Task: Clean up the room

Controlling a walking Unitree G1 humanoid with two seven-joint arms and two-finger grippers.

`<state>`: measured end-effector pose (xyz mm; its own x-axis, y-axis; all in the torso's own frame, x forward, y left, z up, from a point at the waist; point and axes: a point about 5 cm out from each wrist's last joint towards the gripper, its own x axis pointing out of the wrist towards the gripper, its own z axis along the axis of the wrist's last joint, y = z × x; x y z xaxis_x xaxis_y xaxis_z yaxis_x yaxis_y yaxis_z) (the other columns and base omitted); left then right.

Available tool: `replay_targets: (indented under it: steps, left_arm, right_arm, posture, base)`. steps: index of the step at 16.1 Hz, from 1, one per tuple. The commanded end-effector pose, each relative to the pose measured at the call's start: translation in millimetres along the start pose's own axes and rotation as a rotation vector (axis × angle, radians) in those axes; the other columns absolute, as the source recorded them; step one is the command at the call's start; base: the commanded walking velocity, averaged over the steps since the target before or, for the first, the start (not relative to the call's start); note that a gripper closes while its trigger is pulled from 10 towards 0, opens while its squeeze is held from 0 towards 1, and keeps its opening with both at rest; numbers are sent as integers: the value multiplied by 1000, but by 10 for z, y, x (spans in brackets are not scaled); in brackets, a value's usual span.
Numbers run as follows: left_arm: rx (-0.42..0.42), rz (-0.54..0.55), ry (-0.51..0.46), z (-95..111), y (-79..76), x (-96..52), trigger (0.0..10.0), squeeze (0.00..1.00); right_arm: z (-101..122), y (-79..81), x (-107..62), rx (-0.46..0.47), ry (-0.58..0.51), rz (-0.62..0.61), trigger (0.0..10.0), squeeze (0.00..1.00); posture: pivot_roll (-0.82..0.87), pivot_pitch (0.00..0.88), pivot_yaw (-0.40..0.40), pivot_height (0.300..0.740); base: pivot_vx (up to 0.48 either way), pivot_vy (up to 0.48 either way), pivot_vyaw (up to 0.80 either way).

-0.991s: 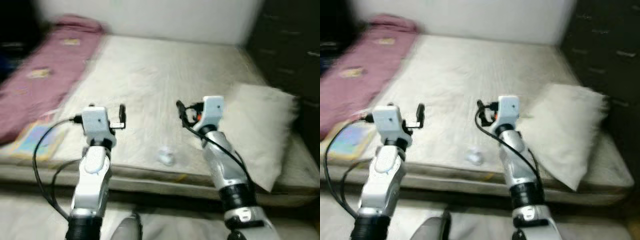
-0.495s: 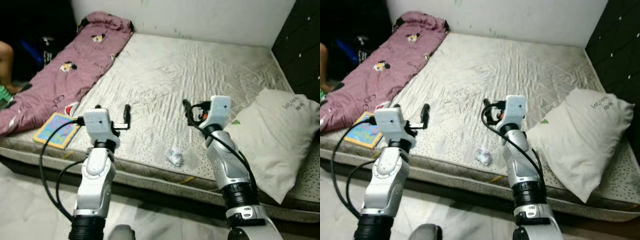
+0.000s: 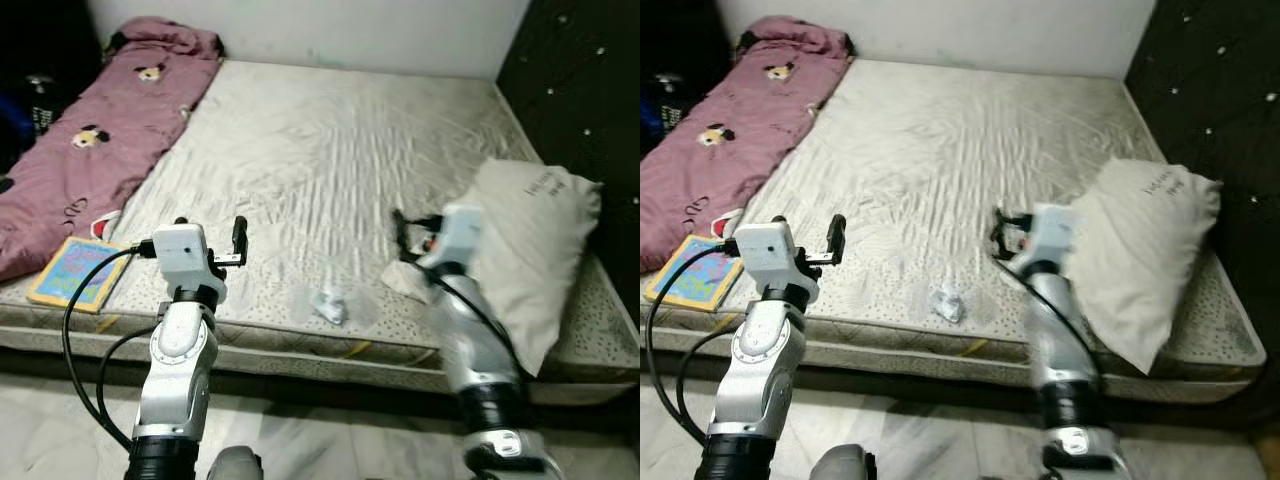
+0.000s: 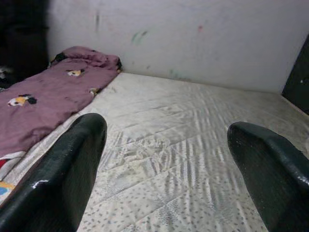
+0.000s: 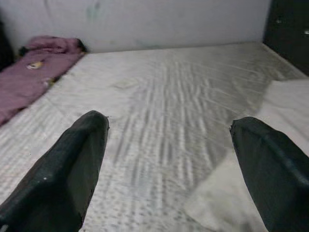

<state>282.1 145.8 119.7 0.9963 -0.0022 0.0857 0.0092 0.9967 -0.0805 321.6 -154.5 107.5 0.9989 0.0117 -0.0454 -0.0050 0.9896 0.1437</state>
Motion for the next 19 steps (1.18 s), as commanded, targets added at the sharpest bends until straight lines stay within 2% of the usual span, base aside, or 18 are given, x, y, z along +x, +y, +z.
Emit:
replay_targets:
  steps: [1,6,19]
  left_arm:
    - [-8,-5,-8,24,20,-8,10000,0]
    - [-43,-57,-12,31,-53,6,10000,0]
    - [-59,-70,-9,34,-77,3,10000,0]
  right_arm:
    - [83,43,10,7,-35,12,10000,0]
    - [133,108,41,16,-48,13,10000,0]
    - [135,156,55,4,-45,27,10000,0]
  posture:
    - [120,0,-32,740]
    - [118,0,-33,740]
    - [119,0,-40,740]
  base:
    - [0,0,0]
    - [0,0,0]
    - [329,0,0]
